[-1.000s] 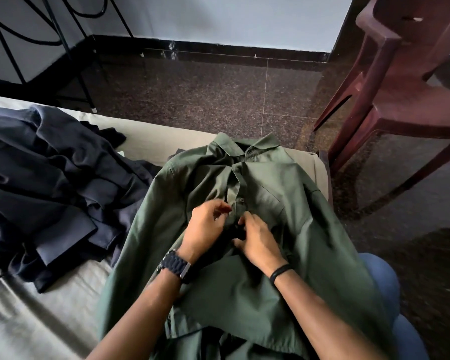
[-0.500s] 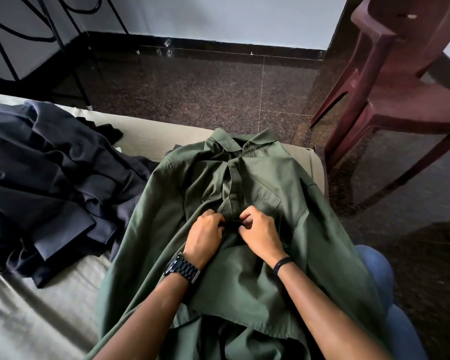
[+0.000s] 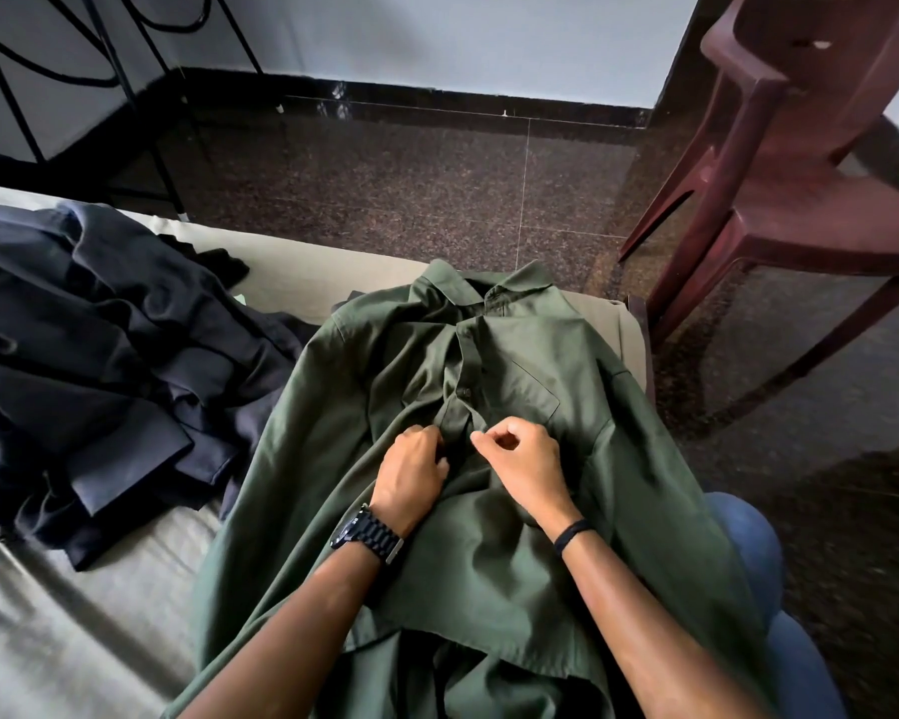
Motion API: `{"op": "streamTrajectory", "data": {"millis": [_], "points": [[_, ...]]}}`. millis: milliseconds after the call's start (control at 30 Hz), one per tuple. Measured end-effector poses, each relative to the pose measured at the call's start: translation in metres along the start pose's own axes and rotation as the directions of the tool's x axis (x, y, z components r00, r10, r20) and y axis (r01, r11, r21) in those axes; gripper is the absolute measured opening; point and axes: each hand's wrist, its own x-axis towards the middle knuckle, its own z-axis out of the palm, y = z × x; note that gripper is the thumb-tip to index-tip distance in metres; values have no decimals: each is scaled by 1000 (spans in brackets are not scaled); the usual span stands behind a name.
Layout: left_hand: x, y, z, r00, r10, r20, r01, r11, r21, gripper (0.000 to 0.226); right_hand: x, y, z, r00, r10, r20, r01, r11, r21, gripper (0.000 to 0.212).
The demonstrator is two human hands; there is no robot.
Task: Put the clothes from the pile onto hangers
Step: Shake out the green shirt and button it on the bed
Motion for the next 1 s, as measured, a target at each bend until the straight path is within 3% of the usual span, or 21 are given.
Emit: {"op": "streamTrajectory", "data": {"millis": [100,200,300,367,433,500,667,1000], "points": [[-2,2,-3,999,-18,-41,15,998,-64,15,-2,-3,0,1000,10,-13,-10,999,-41,5],[-7,6,-12,991,-83,-102,59,974,-217,13,-4,-8,-2,1000,17,-9,-17,998,-64,20],[-11,12,-24,979,-201,-33,169,892,-419,9,-6,-15,-5,1000,9,-12,-10,999,-35,26],[-13,14,-29,960,-262,99,263,728,-633,9,-8,-20,-6,1000,4,-8,-4,1000,-1,27],[-17,17,-34,933,-271,237,345,483,-805,9,-10,-25,-6,1000,-6,1,6,999,34,28],[-18,18,-37,926,-259,274,360,390,-848,9,-13,-29,-7,1000,-20,5,20,997,70,27],[-21,20,-39,935,-248,254,330,348,-877,9,-17,-31,-10,996,-92,-7,92,989,115,29],[-22,23,-39,941,-271,202,293,355,-888,7,-30,-36,-6,990,-122,-67,131,977,168,29]]}}
